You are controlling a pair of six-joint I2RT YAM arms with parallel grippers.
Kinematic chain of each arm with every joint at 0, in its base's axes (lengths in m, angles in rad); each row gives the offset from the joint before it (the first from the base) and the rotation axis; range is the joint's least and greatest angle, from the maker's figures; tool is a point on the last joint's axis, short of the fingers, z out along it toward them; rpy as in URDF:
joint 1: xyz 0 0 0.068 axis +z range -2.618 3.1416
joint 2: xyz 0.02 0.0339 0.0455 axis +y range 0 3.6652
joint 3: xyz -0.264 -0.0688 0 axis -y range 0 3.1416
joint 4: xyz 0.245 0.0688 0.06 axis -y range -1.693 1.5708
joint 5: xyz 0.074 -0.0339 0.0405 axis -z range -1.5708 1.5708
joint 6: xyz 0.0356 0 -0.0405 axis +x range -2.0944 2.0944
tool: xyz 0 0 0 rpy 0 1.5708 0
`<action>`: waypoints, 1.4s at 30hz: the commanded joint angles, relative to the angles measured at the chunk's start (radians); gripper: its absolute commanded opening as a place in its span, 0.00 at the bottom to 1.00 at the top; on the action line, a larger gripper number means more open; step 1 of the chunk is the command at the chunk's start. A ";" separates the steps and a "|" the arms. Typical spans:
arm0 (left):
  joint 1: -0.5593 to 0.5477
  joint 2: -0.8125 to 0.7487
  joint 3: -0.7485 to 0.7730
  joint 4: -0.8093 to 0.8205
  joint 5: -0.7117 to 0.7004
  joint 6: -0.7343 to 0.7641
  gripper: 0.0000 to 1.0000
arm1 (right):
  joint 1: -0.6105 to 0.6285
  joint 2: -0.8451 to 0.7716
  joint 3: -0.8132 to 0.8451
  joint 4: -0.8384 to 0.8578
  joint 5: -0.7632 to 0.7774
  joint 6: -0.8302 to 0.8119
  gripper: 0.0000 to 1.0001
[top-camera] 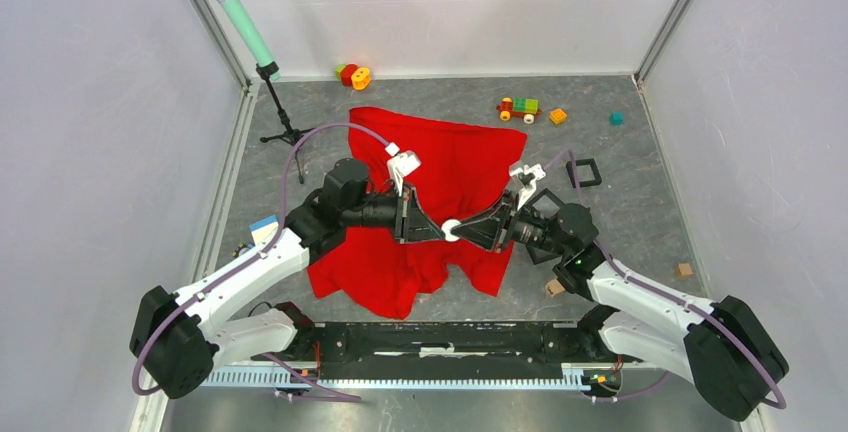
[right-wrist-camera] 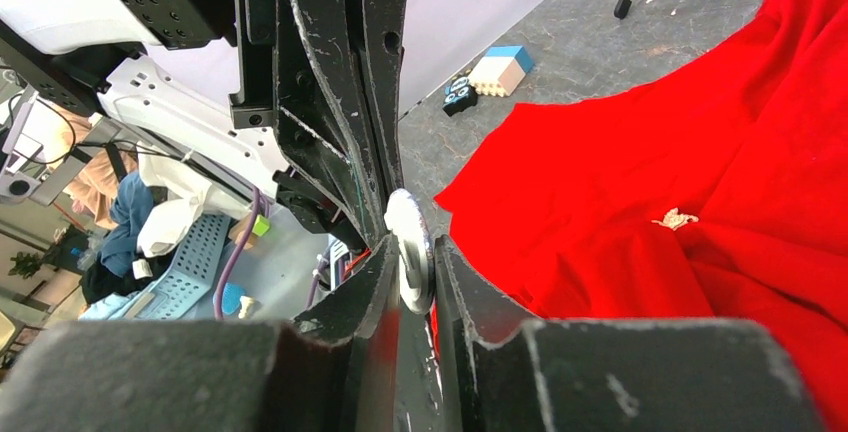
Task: Remove the brooch from the garment
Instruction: Close the brooch, then move the clothes to the center of the board.
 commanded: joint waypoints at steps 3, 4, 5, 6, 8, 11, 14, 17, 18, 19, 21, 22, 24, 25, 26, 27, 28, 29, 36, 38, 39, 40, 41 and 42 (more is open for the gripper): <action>-0.012 -0.002 0.030 -0.069 -0.031 0.056 0.02 | -0.007 -0.030 -0.017 0.056 0.081 -0.013 0.24; -0.012 -0.002 0.031 -0.078 -0.042 0.058 0.02 | -0.006 -0.032 -0.019 0.056 0.082 -0.014 0.27; -0.012 -0.002 0.034 -0.086 -0.055 0.062 0.02 | -0.006 -0.034 -0.019 0.054 0.081 -0.019 0.33; -0.013 -0.001 0.037 -0.100 -0.077 0.067 0.02 | -0.006 -0.034 -0.019 0.051 0.081 -0.021 0.41; -0.012 0.001 0.045 -0.133 -0.126 0.078 0.02 | -0.006 -0.040 -0.014 0.023 0.081 -0.041 0.54; -0.023 0.014 0.063 -0.208 -0.242 0.110 0.02 | -0.006 -0.061 0.014 -0.105 0.109 -0.122 0.61; -0.153 0.094 0.140 -0.352 -0.484 0.184 0.02 | -0.008 -0.099 0.037 -0.276 0.191 -0.226 0.64; -0.239 0.191 0.204 -0.436 -0.703 0.196 0.02 | -0.015 -0.136 0.056 -0.455 0.333 -0.303 0.64; -0.253 0.217 0.215 -0.448 -0.752 0.192 0.02 | -0.022 -0.144 0.064 -0.512 0.383 -0.319 0.64; -0.264 0.239 0.223 -0.453 -0.793 0.189 0.02 | -0.034 -0.151 0.075 -0.579 0.445 -0.330 0.64; -0.310 0.278 0.251 -0.465 -0.861 0.208 0.02 | -0.065 -0.151 0.088 -0.669 0.517 -0.353 0.68; -0.334 0.297 0.267 -0.479 -0.913 0.215 0.02 | -0.079 -0.142 0.105 -0.735 0.544 -0.370 0.70; -0.383 0.352 0.304 -0.512 -1.006 0.230 0.02 | -0.111 -0.109 0.161 -0.872 0.607 -0.397 0.75; -0.402 0.375 0.321 -0.523 -1.041 0.239 0.02 | -0.121 -0.097 0.179 -0.916 0.646 -0.408 0.80; -0.417 0.404 0.334 -0.530 -1.062 0.250 0.02 | -0.131 -0.084 0.197 -0.968 0.698 -0.413 0.88; -0.429 0.429 0.341 -0.531 -1.065 0.263 0.02 | -0.140 -0.074 0.215 -1.016 0.746 -0.414 0.96; -0.432 0.450 0.346 -0.530 -1.059 0.268 0.02 | -0.148 -0.065 0.224 -1.046 0.784 -0.420 0.98; -0.436 0.473 0.347 -0.522 -1.050 0.271 0.02 | -0.156 -0.060 0.228 -1.067 0.799 -0.432 0.98; -0.373 0.599 0.319 -0.473 -1.058 0.225 0.02 | -0.290 -0.009 0.214 -1.103 0.632 -0.486 0.98; -0.292 0.614 0.310 -0.474 -1.043 0.199 0.02 | -0.322 0.004 0.199 -1.095 0.574 -0.491 0.98; -0.260 0.618 0.306 -0.479 -1.062 0.180 0.02 | -0.329 0.004 0.196 -1.095 0.583 -0.495 0.98; -0.225 0.621 0.303 -0.487 -1.087 0.163 0.02 | -0.335 0.003 0.191 -1.096 0.597 -0.497 0.98; -0.196 0.626 0.303 -0.498 -1.119 0.143 0.02 | -0.346 0.001 0.186 -1.094 0.602 -0.498 0.98; -0.163 0.629 0.304 -0.508 -1.144 0.126 0.02 | -0.357 0.000 0.178 -1.091 0.599 -0.499 0.98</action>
